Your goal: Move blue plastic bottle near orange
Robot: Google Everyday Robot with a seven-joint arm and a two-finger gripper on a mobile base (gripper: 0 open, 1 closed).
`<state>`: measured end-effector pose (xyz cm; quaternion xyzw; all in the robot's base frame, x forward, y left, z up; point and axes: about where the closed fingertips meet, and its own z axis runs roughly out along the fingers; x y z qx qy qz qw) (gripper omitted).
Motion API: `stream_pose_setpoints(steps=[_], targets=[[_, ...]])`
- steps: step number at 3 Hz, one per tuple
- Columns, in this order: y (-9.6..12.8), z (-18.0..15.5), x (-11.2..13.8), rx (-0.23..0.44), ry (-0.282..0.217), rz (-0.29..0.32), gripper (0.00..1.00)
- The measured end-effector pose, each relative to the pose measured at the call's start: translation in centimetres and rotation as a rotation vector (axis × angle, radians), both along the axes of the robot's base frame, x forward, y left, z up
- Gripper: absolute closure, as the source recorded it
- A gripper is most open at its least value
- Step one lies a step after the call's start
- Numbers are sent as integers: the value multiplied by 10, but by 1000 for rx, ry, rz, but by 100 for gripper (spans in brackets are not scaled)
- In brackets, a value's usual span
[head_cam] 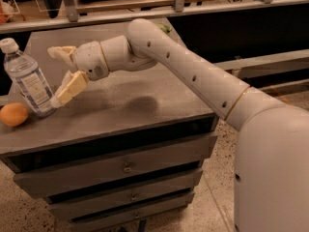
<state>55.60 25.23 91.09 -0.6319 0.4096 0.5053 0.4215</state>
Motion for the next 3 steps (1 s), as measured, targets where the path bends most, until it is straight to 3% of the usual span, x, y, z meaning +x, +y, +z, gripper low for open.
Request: stream_pose_setpoints(steps=[1, 2, 3], targets=[[-38, 11, 16, -8, -27, -78, 0], [-83, 26, 32, -17, -65, -210, 0], [-82, 26, 32, -17, -65, -210, 0]])
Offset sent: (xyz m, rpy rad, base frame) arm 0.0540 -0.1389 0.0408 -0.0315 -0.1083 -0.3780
